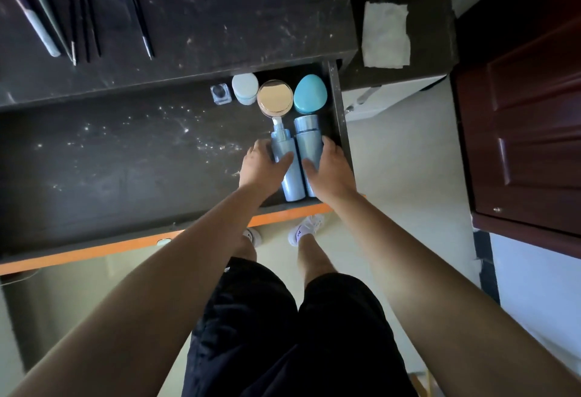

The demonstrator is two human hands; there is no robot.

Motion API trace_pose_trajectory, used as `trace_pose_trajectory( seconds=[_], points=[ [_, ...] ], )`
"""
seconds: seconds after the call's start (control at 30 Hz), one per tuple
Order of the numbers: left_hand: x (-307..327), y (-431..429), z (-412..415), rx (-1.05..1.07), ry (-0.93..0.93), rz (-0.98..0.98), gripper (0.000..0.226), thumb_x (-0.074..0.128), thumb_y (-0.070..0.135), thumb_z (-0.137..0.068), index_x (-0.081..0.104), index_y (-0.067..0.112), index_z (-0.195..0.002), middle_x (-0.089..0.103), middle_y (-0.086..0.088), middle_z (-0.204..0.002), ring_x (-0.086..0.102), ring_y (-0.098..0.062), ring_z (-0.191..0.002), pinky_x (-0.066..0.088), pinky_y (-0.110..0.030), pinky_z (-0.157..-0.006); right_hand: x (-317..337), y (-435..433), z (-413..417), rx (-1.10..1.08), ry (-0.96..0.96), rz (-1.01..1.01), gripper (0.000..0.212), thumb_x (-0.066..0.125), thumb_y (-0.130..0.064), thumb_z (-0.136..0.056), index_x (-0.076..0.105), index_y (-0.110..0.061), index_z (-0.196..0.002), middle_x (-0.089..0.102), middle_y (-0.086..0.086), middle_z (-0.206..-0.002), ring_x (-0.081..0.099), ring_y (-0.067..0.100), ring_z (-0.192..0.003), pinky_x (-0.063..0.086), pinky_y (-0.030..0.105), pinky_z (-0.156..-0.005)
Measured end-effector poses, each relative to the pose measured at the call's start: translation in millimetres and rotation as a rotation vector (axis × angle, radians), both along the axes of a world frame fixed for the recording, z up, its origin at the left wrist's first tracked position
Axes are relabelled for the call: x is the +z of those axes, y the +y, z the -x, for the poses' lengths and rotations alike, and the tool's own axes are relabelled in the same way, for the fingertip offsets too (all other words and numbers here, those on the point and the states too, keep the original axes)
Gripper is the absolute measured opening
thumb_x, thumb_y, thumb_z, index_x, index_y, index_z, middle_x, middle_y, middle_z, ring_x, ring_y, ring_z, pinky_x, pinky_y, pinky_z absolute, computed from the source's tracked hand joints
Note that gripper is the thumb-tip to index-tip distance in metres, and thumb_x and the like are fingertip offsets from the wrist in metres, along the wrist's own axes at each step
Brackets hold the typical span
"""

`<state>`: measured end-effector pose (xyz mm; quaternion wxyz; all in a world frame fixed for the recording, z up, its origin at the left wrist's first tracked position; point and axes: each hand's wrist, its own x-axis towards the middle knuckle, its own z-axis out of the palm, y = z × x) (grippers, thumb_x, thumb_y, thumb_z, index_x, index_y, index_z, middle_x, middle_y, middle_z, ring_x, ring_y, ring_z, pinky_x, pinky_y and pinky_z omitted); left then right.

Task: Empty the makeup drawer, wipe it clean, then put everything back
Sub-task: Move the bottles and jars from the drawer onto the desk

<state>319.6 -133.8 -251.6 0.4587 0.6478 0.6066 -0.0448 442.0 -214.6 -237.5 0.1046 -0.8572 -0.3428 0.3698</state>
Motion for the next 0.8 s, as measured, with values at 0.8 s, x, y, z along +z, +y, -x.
trace_pose_trajectory(
  seconds=[0.8],
  points=[
    [88,68,61,0.090,-0.157,0.012,0.022,0.083,0.023,-0.065,0.068,0.020,-0.082,0.070,0.003,-0.076,0.065,-0.015,-0.070,0.054,-0.032,-0.063,75,21,2,-0.220,0.195,-0.128,0.050,0.080,-0.037,-0.072,0.056,-0.025,-0.115,0.066,-0.007,-0.101,0.064,0.011,-0.092,0.053,0.029,-0.080]
  ],
)
